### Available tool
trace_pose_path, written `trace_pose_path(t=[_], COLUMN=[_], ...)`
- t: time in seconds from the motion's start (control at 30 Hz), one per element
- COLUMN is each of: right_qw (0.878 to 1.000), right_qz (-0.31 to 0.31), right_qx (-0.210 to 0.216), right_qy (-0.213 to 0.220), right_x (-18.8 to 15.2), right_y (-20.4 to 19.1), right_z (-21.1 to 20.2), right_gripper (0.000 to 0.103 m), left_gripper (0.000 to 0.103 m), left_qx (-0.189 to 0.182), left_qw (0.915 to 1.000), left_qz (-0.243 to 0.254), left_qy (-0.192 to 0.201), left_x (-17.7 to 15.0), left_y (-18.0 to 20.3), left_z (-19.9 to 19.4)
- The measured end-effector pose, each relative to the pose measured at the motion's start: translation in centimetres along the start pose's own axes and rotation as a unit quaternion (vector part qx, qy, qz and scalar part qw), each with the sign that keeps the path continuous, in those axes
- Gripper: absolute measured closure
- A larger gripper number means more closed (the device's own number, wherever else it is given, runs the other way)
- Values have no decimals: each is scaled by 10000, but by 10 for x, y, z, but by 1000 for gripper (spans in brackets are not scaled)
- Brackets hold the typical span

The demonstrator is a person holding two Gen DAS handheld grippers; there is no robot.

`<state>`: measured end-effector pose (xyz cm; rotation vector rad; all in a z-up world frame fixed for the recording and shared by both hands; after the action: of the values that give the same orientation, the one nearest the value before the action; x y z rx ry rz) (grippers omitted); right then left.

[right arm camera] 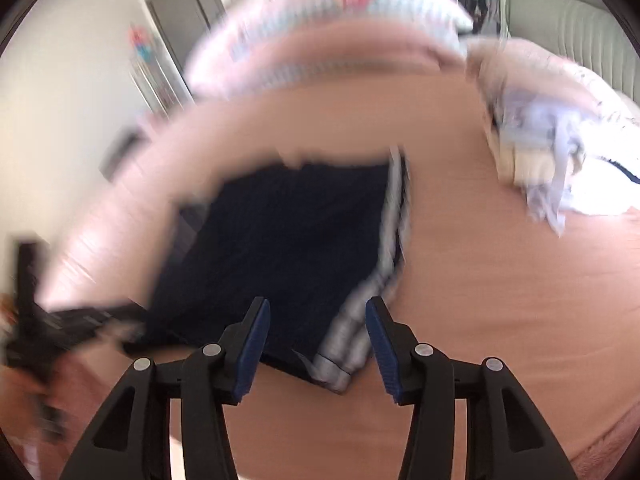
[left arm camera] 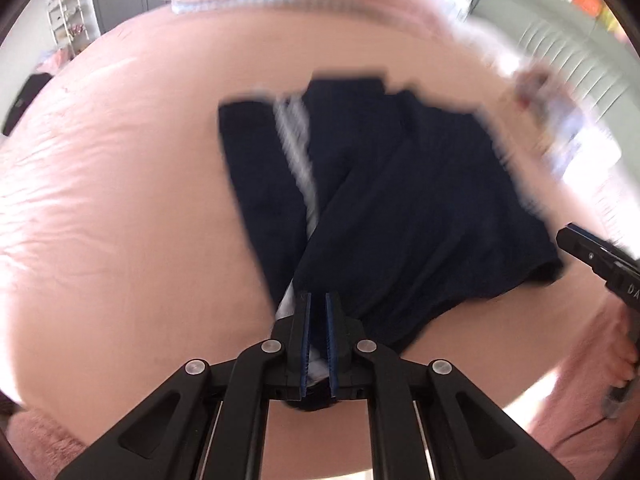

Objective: Fold clothes

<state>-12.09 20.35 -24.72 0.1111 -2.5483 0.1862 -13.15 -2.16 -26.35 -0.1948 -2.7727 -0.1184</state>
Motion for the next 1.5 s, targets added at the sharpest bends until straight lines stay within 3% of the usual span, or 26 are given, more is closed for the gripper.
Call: trace_pose_path(t=[0.1, 0.2, 0.27, 0.33, 0.47, 0.53, 0.63, 0.67, 0.73, 0.8, 0.9, 1.17, 1.23, 1.27, 1.3, 1.37, 1.43, 1.5], right_qw=[9960, 9962, 9967, 9958, 9908, 9926, 9956, 9958, 9953, 9937, 9922, 9930, 9953, 9968, 9976, 9966, 9936, 9951], right_qz=[-205, 24, 357, 800, 1173, 914, 695, 671, 756, 891, 954, 937, 767, 583, 453, 523, 733, 741], right_qx=[-540, -596, -538, -187, 548, 495, 251, 252, 300, 477, 671, 553, 381, 249, 182, 417, 733, 597], right_qy=[-677, -638, -499, -400, -404, -628, -578, -567, -536, -482, -435, -468, -462, -486, -482, -472, -449, -274], right_x=[-27, -32, -32, -32, -28, -30, -27, -24, -22, -23, -32, -23, -22, -21, -22, -23, -24, -17], right_y=[6, 19, 29, 37, 39, 31, 26, 26, 30, 31, 30, 16, 13, 8, 6, 1, -2, -2], right_z=[28, 15, 8, 5, 8, 20, 29, 29, 29, 23, 22, 36, 37, 35, 32, 24, 15, -6], right_gripper=[55, 55, 54, 54, 53, 53, 52, 54, 68, 80, 80, 72, 73, 74, 83, 90, 92, 92], left_gripper=[94, 94, 94, 95, 94, 94, 92, 92, 87, 75, 70, 71, 81, 88, 90, 94, 96, 96], left_qx=[33, 101, -179, -591, -1268, -1256, -1209, -1208, -1256, -1478, -1697, -1508, -1452, -1464, -1476, -1520, -1668, -1870], left_qw=[10000, 9994, 9964, 9899, 9796, 9794, 9778, 9764, 9716, 9641, 9593, 9639, 9656, 9671, 9685, 9712, 9697, 9666], left_qz=[-20, -315, -765, -1223, -1561, -1581, -1713, -1790, -2004, -2205, -2250, -2193, -2158, -2080, -2003, -1834, -1782, -1751], left_qy=[49, 136, 315, 413, 1, 8, -30, -51, -88, -84, -164, -114, -74, -86, -98, -106, -95, -75], left_x=[-6, -10, -7, -7, -13, -14, -15, -14, -15, -27, -31, -36, -31, -31, -30, -30, -27, -22], left_y=[-1, -13, -23, -32, -35, -30, -26, -27, -28, -31, -29, -29, -25, -21, -18, -11, -10, -11], left_z=[-1, -11, -18, -23, -8, -5, 1, 0, -3, -11, -12, -6, -5, -6, -6, -10, -20, -35])
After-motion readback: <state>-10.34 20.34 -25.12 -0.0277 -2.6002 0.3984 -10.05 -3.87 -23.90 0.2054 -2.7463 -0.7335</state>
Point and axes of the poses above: each gripper's, at about its wrist camera, not at the fingertips, and z roughly the way its jaws point, y to its right, x to its top, the point moved 5 cm from there along z, roughly the way its jaws point, and after that the axes turned 6 degrees about -z, right-handed, at the moved point
